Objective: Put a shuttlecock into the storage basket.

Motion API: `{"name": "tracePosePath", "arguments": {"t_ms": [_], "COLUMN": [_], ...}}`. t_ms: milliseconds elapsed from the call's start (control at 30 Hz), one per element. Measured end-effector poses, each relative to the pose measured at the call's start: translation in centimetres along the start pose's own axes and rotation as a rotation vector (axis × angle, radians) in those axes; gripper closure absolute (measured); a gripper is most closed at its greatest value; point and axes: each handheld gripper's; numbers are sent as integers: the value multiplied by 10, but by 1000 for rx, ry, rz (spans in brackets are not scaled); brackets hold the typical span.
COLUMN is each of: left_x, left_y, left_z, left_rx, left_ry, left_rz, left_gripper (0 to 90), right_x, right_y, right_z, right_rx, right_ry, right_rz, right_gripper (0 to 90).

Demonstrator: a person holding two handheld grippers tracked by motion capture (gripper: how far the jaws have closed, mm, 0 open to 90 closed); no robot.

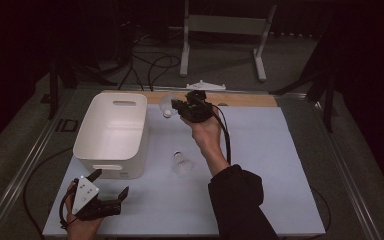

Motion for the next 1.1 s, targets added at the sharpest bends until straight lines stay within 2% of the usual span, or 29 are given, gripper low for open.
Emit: {"name": "tracePosePath", "arguments": {"t_ms": [1100], "left_x": [0], "left_y": [0], "left_z": [0], "left_rx": [3], "left_ry": [-1], "left_rz": [-2], "left_gripper": [3], "right_x": [-16], "right_y": [26], "right_z": [-4], "right_rx": [29], "right_ry": [6], "right_rz": [-53], "right_gripper": [891]}}
Point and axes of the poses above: each handheld gripper's, and its own axes: x roughly backward along the jaws, z roughly out of its underside, y roughly to its left, and after that the axes turned 10 degrees about -x, right-handed
